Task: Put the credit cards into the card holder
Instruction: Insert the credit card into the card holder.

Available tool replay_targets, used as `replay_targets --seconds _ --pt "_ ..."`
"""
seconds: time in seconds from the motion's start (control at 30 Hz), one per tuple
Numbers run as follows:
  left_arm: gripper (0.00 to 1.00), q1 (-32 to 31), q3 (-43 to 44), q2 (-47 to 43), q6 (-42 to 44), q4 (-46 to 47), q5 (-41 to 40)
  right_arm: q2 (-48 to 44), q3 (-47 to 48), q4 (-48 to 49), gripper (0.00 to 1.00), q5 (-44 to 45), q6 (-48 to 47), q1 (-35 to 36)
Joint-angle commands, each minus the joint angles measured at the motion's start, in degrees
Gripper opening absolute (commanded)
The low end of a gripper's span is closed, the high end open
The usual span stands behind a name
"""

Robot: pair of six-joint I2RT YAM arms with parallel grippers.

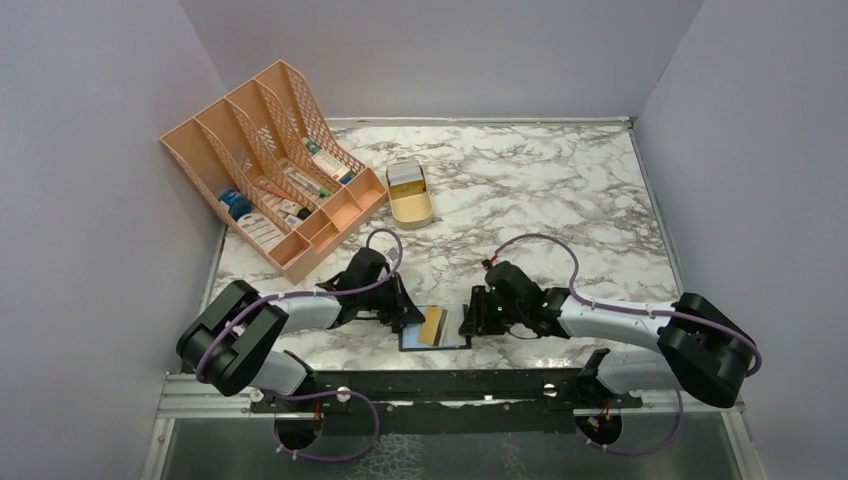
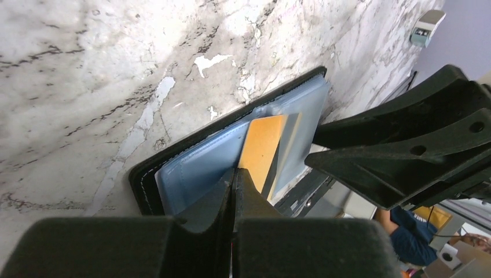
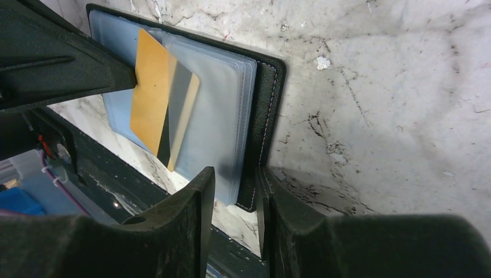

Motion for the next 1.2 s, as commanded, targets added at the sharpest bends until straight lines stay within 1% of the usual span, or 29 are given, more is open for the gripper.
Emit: replay_targets --seconds 0.0,0.27,0.47,0.63,0.67,0.77,0.83,0.93,1.0,1.07,1.17 --pt "0.0 -0.84 -1.11 -2.45 -2.59 2.31 -4.61 -0.36 -1.88 4.4 0.31 -3.68 2.41 0.15" --pt "0.0 -1.96 -2.06 -5.74 -4.5 2.46 -7.26 -2.33 -3.04 4.95 0.29 -2.84 4.01 0.15" --pt "0.0 -2.26 -3.46 -8.11 -4.97 1.5 -7.13 -2.61 -3.1 4.87 0.29 -2.28 4.23 0.12" --pt "0.0 -2.21 -5.32 -11.06 -6.49 4.22 -4.73 -1.15 -3.88 7.71 0.29 -2.16 3.76 0.13" --pt "0.03 -2.2 -5.34 -11.52 -6.49 4.48 -3.94 -0.49 -3.73 7.99 0.29 -2.54 3.41 0.14" --pt "0.22 -2.2 -5.54 -13.31 -5.67 4.5 -2.09 0.88 -3.64 9.21 0.29 -3.55 3.37 0.15" --pt "0.33 -2.27 -5.73 -14.55 -5.0 3.89 -1.65 0.92 -3.65 9.34 0.29 -3.49 3.5 0.15" --pt "0.45 -2.22 -5.43 -16.84 -1.32 0.84 -2.96 0.42 -3.69 9.16 0.29 -3.22 3.58 0.15" --pt "0.5 -2.2 -4.06 -17.11 2.72 -4.14 -5.17 -0.13 -3.12 7.92 0.29 -3.22 3.01 0.13" --pt "0.53 -2.15 -2.36 -16.24 6.14 -8.1 -6.26 -1.19 -1.74 5.45 0.29 -3.38 2.4 0.15" --pt "0.54 -2.14 -1.2 -14.69 7.6 -8.89 -5.18 -4.44 -0.52 4.04 0.29 -3.48 2.26 0.14"
